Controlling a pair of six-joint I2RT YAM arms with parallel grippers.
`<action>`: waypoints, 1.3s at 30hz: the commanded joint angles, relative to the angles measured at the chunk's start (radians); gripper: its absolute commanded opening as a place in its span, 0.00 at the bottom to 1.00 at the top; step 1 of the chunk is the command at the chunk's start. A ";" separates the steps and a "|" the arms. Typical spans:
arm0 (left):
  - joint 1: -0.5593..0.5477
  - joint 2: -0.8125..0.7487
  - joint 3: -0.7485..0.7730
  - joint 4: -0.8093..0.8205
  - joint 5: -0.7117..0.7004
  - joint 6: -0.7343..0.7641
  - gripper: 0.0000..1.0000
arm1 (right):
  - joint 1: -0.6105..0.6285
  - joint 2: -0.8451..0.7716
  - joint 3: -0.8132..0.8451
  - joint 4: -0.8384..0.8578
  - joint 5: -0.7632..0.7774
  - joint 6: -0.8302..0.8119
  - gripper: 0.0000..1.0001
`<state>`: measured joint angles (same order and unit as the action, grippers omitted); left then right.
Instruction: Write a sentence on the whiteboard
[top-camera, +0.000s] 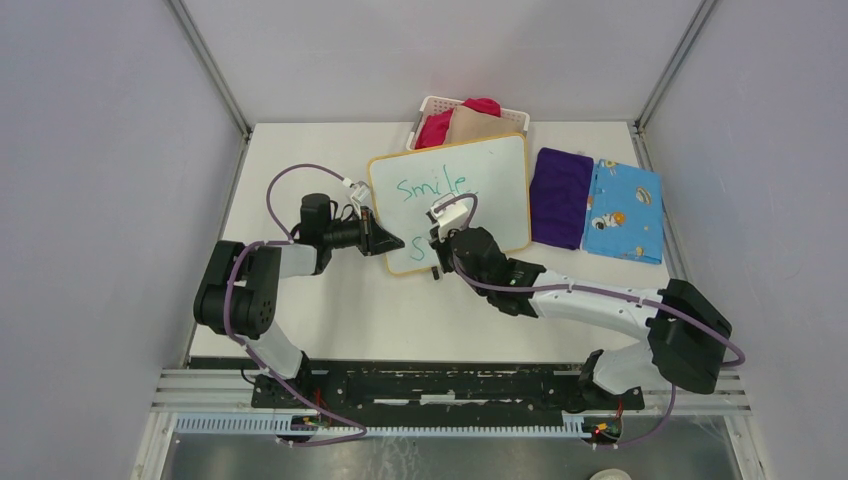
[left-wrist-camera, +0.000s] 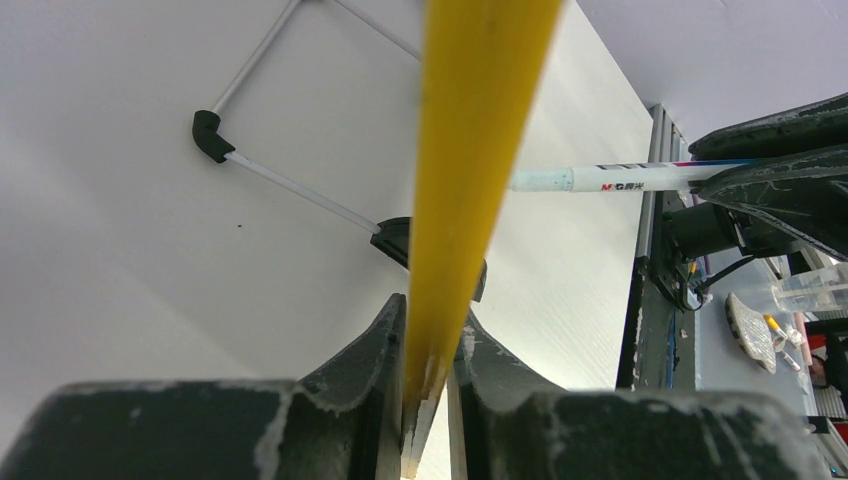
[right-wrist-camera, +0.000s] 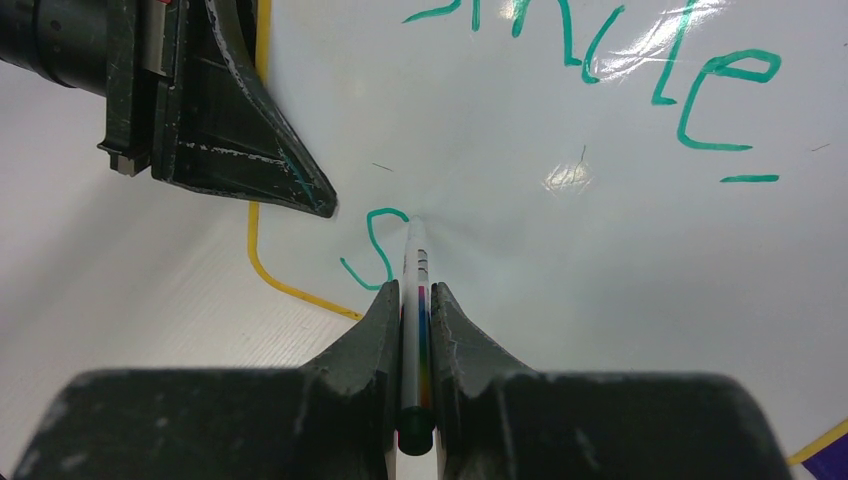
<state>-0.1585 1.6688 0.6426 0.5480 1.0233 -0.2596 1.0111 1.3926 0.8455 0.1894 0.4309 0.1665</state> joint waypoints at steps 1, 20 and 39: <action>-0.019 0.011 0.000 -0.128 -0.091 0.063 0.02 | -0.012 0.016 0.039 0.010 0.036 -0.008 0.00; -0.019 0.012 0.003 -0.135 -0.094 0.066 0.02 | -0.016 -0.013 -0.071 0.008 0.011 0.020 0.00; -0.019 0.013 0.005 -0.140 -0.096 0.069 0.02 | -0.050 -0.077 -0.120 -0.012 0.040 0.031 0.00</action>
<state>-0.1585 1.6688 0.6498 0.5331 1.0180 -0.2447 0.9897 1.3529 0.7261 0.1764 0.4175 0.1970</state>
